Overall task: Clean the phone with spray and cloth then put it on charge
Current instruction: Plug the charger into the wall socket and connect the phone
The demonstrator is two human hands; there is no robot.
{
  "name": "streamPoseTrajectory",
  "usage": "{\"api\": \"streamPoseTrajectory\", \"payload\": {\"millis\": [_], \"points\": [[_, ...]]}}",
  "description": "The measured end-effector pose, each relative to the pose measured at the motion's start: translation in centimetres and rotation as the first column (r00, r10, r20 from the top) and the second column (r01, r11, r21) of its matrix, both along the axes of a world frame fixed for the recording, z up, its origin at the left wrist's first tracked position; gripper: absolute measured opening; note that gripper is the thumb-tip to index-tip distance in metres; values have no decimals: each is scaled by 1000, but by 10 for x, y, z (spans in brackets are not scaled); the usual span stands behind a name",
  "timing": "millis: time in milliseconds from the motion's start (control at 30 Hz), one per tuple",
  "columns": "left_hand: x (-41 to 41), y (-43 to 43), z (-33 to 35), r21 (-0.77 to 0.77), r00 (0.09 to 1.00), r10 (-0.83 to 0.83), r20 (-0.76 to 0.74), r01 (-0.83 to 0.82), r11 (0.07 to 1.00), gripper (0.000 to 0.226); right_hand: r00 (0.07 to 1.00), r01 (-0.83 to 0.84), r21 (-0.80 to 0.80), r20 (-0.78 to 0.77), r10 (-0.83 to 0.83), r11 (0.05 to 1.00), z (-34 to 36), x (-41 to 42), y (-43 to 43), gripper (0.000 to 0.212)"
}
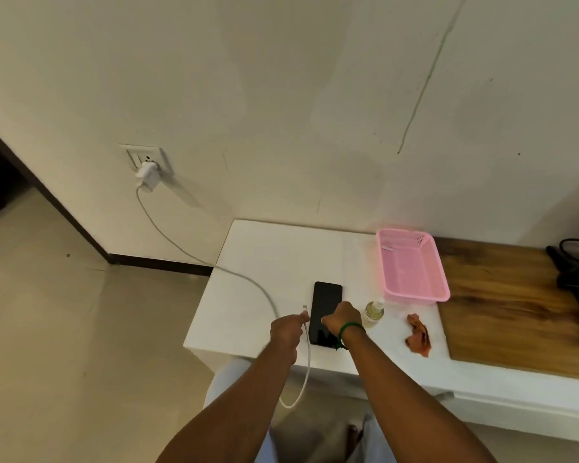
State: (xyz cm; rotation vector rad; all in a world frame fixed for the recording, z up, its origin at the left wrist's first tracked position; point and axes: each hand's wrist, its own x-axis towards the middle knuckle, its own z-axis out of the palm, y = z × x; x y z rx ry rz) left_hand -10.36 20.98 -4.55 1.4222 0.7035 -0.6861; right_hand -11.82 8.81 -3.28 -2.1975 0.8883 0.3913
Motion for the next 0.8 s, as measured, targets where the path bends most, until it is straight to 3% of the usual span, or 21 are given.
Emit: {"api": "streamPoseTrajectory", "payload": {"millis": [200, 300, 467, 800], "points": [[6, -12, -10, 68, 998, -63, 20, 62, 996, 29, 993, 119, -15, -5, -119, 993, -20, 7, -3, 28], [8, -17, -9, 66, 995, -94, 16, 93, 993, 17, 985, 174, 23, 0, -174, 984, -24, 14, -3, 23], [8, -20, -6, 81, 992, -127, 8, 126, 989, 19, 961, 276, 100, 1, -277, 956, -27, 17, -3, 22], [5, -19, -4, -50, 997, -75, -25, 74, 996, 14, 924, 376, 167, 3, -382, 911, -25, 18, -5, 40]]}}
